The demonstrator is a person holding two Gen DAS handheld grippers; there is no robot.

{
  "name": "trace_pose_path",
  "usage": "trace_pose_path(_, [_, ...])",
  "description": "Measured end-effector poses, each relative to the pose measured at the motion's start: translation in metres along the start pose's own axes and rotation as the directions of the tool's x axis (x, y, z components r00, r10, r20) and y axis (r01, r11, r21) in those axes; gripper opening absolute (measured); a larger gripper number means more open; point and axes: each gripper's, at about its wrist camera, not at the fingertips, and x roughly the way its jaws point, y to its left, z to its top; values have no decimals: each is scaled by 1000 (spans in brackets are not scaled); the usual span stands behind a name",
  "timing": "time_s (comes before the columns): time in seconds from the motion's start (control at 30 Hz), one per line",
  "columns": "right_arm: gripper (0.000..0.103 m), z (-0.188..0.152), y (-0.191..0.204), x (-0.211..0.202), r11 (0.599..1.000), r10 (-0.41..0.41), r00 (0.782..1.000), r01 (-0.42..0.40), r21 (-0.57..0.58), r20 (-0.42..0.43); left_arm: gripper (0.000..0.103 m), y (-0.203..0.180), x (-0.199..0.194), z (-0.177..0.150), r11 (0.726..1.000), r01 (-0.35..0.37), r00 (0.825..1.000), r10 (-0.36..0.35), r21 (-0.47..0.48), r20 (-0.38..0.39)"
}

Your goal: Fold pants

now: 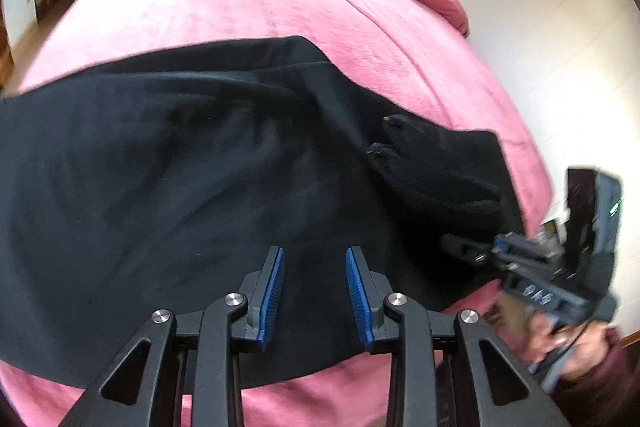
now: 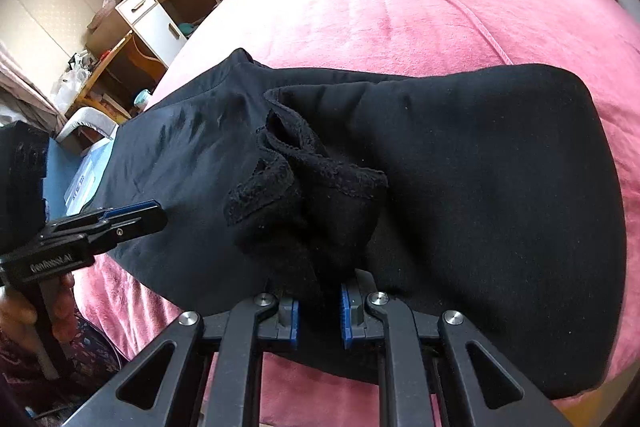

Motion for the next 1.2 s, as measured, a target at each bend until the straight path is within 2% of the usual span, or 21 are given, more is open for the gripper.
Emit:
trace_pose_path(0.17, [26,-4,-10,-10,998,62,998,-63,25,20,46,1,6,14,986,144,989,-147,-83,-26])
trace_pose_path(0.2, [29,-5,-11,-11,996,77,997,-78,31,26,51,1,8,17,981,168,985,-172,-102,-33])
trace_pose_path(0.23, [32,-5,-13,-12,996,87,996,-88,33,33,54,2,11,20,971,199,978,-206,-131,-41])
trace_pose_path(0.3, [46,-6,-13,-15,994,107,994,-108,34,35,57,3,16,24,951,250,963,-264,-184,-51])
trace_pose_path(0.43, [58,-8,-8,-26,988,152,988,-152,-3,42,70,0,36,38,888,344,922,-381,-306,-68])
trace_pose_path(0.53, [61,-10,-7,-34,984,177,982,-176,-12,60,72,-3,51,43,858,365,904,-420,-361,-84])
trace_pose_path(0.67, [66,-12,-9,-39,973,233,970,-232,-20,69,72,-9,68,47,856,347,900,-418,-382,-120])
trace_pose_path(0.7, [66,-13,-9,-38,971,237,969,-236,-23,63,72,-11,70,49,857,345,900,-418,-382,-126])
trace_pose_path(0.8, [66,-18,-11,-38,972,233,972,-232,-23,36,72,-20,77,53,890,292,917,-364,-350,-162])
trace_pose_path(0.93, [66,-28,-36,-66,981,184,978,-188,43,94,68,-31,89,55,917,244,924,-318,-316,-210])
trace_pose_path(0.97, [66,-31,-45,-76,983,164,980,-172,65,115,63,-35,91,55,922,236,927,-308,-308,-214])
trace_pose_path(1.03, [66,-41,-69,-100,984,100,983,-120,128,157,30,-41,97,57,931,216,929,-288,-294,-231])
trace_pose_path(1.1, [66,-51,-93,-120,978,25,982,-63,201,185,22,-45,97,61,942,194,934,-263,-273,-243])
trace_pose_path(1.2, [66,-71,-128,-142,946,-114,977,52,320,179,17,-58,90,71,950,223,936,-271,-218,-224])
